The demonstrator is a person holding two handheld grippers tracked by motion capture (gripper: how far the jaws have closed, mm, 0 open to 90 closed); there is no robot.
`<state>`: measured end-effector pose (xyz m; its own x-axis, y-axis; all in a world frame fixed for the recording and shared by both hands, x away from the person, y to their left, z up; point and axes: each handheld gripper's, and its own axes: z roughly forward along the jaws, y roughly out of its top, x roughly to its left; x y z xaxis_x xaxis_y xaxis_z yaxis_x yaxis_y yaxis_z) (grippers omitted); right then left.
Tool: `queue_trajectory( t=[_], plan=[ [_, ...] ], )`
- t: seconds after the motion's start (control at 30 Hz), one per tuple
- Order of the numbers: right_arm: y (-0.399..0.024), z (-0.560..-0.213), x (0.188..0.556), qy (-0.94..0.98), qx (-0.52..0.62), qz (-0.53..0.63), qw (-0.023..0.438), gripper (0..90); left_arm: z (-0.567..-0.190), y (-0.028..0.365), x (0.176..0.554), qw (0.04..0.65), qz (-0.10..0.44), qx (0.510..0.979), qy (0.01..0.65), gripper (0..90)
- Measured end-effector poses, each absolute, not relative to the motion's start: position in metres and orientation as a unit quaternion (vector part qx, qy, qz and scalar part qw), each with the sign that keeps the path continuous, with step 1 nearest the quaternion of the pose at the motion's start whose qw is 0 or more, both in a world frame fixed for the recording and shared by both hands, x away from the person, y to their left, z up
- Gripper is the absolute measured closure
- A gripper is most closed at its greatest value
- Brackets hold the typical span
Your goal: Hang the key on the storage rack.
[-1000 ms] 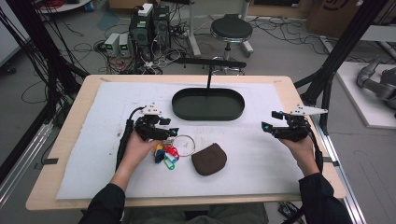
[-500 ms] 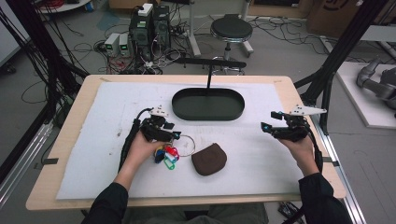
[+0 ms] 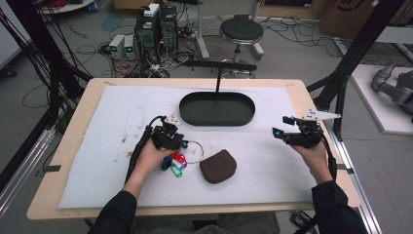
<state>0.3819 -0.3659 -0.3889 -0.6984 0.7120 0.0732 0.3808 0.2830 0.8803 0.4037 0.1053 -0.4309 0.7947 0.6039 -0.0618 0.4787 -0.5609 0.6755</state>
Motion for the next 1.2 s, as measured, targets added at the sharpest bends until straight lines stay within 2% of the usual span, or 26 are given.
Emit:
queue_trajectory(
  t=[0.33, 0.37, 0.5, 0.83, 1.2],
  plan=[
    [-0.366, -0.389, 0.382, 0.783, 0.348, 0.485, 0.171, 25.1, -0.432, 0.098, 0.402, 0.337, 0.103, 0.886, 0.302, 75.4],
    [-0.366, -0.389, 0.382, 0.784, 0.348, 0.485, 0.172, 25.1, -0.432, 0.098, 0.402, 0.337, 0.103, 0.886, 0.302, 79.3],
    [-0.366, -0.39, 0.382, 0.783, 0.348, 0.485, 0.172, 25.1, -0.432, 0.095, 0.4, 0.334, 0.108, 0.89, 0.291, 85.8],
    [-0.368, -0.389, 0.382, 0.781, 0.35, 0.488, 0.174, 25.2, -0.431, 0.104, 0.403, 0.361, 0.085, 0.88, 0.299, 86.3],
    [-0.369, -0.389, 0.381, 0.779, 0.349, 0.491, 0.174, 25.2, -0.408, 0.122, 0.391, 0.432, 0.092, 0.857, 0.264, 86.2]
  ],
)
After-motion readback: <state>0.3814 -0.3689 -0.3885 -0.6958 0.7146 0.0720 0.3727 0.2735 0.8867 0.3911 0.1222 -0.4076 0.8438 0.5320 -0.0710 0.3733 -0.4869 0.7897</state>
